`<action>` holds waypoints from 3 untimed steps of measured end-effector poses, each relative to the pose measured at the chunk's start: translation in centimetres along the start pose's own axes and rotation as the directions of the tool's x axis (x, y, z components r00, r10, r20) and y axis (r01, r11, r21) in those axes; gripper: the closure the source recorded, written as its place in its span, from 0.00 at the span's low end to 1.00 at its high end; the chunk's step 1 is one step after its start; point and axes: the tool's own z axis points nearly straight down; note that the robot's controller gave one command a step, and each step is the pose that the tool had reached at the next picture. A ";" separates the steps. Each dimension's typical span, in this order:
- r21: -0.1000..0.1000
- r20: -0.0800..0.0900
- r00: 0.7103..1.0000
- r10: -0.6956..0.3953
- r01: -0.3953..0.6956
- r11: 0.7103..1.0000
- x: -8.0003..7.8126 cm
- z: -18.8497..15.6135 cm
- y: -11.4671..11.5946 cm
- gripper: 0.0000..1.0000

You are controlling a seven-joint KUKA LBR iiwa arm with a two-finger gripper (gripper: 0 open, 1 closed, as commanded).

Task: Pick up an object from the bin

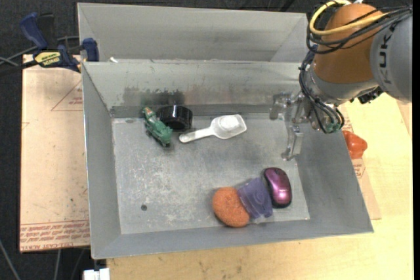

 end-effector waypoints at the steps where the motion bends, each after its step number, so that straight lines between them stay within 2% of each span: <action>1: 0.001 0.007 1.000 -0.002 0.002 1.000 -0.2 -0.5 0.0 0.00; 2: 0.004 0.015 0.992 -0.125 0.125 0.992 3.0 2.6 0.2 0.00; 3: -0.001 0.000 0.937 -0.350 0.350 0.937 5.9 3.8 1.3 0.00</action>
Offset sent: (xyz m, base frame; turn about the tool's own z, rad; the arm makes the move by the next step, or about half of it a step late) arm -0.0906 0.0040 -0.0860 -0.3260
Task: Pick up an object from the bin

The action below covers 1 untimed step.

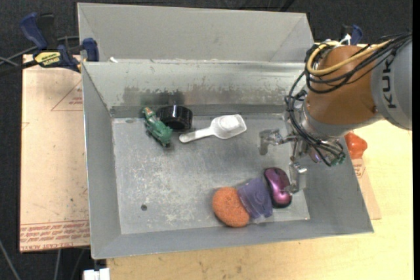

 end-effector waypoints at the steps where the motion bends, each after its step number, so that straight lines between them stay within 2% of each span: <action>1: 0.011 0.013 0.978 -0.208 0.208 0.978 1.6 -0.5 2.0 0.00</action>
Offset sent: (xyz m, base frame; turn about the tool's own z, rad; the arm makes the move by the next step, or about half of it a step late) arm -0.0658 0.0589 -0.0487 -0.3556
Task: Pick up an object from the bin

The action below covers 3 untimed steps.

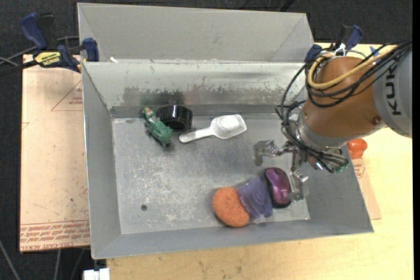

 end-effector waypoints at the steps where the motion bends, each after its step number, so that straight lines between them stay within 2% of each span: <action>1: -0.008 -0.006 0.997 -0.077 0.077 0.997 0.9 3.4 4.0 0.00; 2: -0.001 0.000 0.953 -0.304 0.304 0.953 -0.6 5.3 5.0 1.00; 3: -0.001 0.000 0.953 -0.304 0.304 0.953 -0.6 5.3 5.0 1.00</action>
Offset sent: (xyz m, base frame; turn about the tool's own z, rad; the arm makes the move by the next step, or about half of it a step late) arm -0.0218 0.0450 -0.0534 -0.3098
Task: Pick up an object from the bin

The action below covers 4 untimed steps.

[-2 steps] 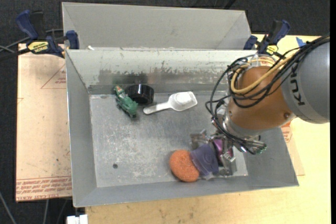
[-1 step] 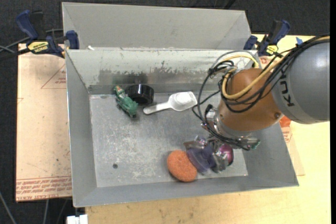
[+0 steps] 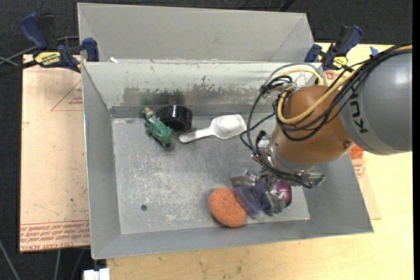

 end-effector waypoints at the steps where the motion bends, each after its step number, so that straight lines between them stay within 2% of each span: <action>1: -0.003 -0.002 1.000 0.000 0.000 1.000 0.1 -0.3 0.1 1.00; 2: -0.009 -0.005 1.000 0.002 -0.002 1.000 0.1 -2.4 0.3 1.00; 4: -0.004 0.000 1.000 0.002 -0.002 1.000 -0.1 -5.5 0.1 1.00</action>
Offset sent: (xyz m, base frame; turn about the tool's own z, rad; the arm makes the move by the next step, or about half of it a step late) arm 0.0001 0.0002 0.0746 0.0000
